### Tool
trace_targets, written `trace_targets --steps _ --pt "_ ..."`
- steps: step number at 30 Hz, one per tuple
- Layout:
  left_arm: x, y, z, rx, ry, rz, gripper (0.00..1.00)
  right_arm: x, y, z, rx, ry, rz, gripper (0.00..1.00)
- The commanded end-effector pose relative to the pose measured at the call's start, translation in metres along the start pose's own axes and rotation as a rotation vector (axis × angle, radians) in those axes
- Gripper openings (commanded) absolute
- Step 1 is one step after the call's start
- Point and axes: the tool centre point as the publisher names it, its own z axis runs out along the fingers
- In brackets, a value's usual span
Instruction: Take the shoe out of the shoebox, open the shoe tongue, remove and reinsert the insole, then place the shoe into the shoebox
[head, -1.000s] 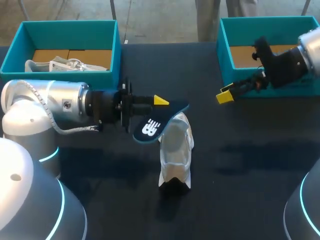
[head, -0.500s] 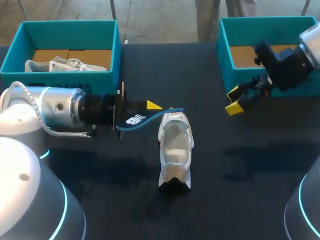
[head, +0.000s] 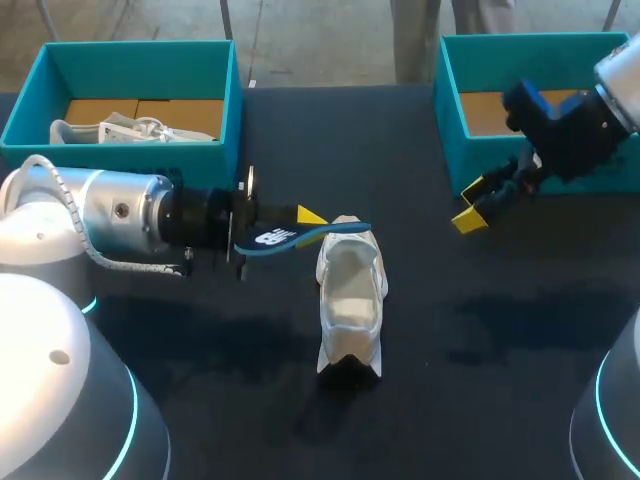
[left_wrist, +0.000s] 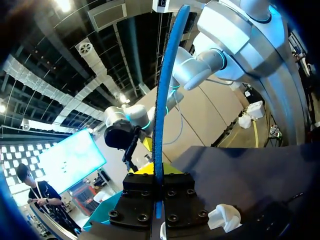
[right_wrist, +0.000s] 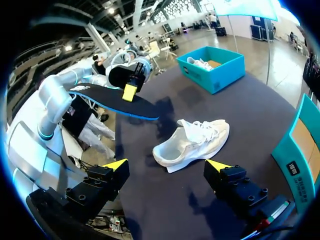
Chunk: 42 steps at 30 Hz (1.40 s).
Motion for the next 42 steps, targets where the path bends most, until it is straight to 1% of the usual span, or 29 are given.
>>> trace_targets --steps 1,5,6,7,9,10,12,14,16,17,18,20,21,25,29,31,32,35,39,42 --pt "0.002 -0.001 0.000 -0.002 -0.003 0.001 0.00 0.000 -0.001 0.001 0.000 -0.002 0.001 1.00" --pt "0.002 -0.001 0.000 -0.002 -0.003 0.001 0.00 0.000 -0.001 0.001 0.000 -0.002 0.001 1.00" --pt "0.002 -0.001 0.000 -0.002 -0.003 0.001 0.00 -0.008 -0.008 0.005 0.026 -0.004 -0.010 1.00" --pt "0.002 -0.001 0.000 -0.002 -0.003 0.001 0.00 -0.016 -0.012 0.009 0.038 -0.019 -0.065 1.00" --pt "0.002 -0.001 0.000 -0.002 -0.003 0.001 0.00 -0.034 -0.025 0.016 0.109 -0.076 -0.119 1.00" --pt "0.002 -0.001 0.000 -0.002 -0.003 0.001 0.00 -0.041 -0.030 0.018 0.101 -0.081 -0.156 1.00" --pt "0.002 -0.001 0.000 -0.002 -0.003 0.001 0.00 -0.054 -0.038 0.023 0.150 -0.119 -0.215 1.00" --pt "0.002 -0.001 0.000 -0.002 -0.003 0.001 0.00 -0.062 -0.042 0.029 0.198 -0.151 -0.267 1.00" --pt "0.002 -0.001 0.000 -0.002 -0.003 0.001 0.00 -0.068 -0.046 0.033 0.193 -0.162 -0.300 1.00" --pt "0.003 0.004 0.000 -0.016 0.003 0.001 0.00 -0.071 -0.049 0.034 0.180 -0.171 -0.322 1.00" --pt "0.003 0.007 0.001 -0.024 0.005 -0.003 0.00 -0.073 -0.049 0.035 0.186 -0.182 -0.340 1.00" --pt "0.004 0.009 0.001 -0.026 0.008 0.000 0.00 -0.074 -0.052 0.038 0.187 -0.207 -0.373 1.00" --pt "0.005 0.010 0.001 -0.012 -0.001 -0.003 0.00 -0.075 -0.054 0.040 0.179 -0.215 -0.392 1.00" --pt "0.015 0.011 0.003 -0.008 -0.001 0.004 0.00 -0.073 -0.062 0.047 0.158 -0.242 -0.438 1.00" --pt "0.024 0.016 0.001 -0.011 -0.007 -0.011 0.00 -0.067 -0.071 0.056 0.137 -0.288 -0.511 1.00" --pt "0.027 0.017 -0.001 -0.010 -0.017 -0.018 0.00 -0.064 -0.075 0.064 0.159 -0.316 -0.511 1.00" --pt "0.029 0.017 -0.001 -0.009 -0.017 -0.019 0.00 -0.062 -0.076 0.066 0.200 -0.327 -0.497 1.00" --pt "0.034 0.018 -0.002 -0.009 -0.015 -0.031 0.00 -0.062 -0.076 0.066 0.200 -0.327 -0.497 1.00" --pt "0.042 0.025 -0.001 -0.009 -0.009 -0.053 0.00 -0.062 -0.076 0.066 0.200 -0.327 -0.497 1.00" --pt "0.048 0.030 -0.002 -0.001 -0.025 -0.058 0.00 -0.062 -0.076 0.066 0.200 -0.327 -0.497 1.00"
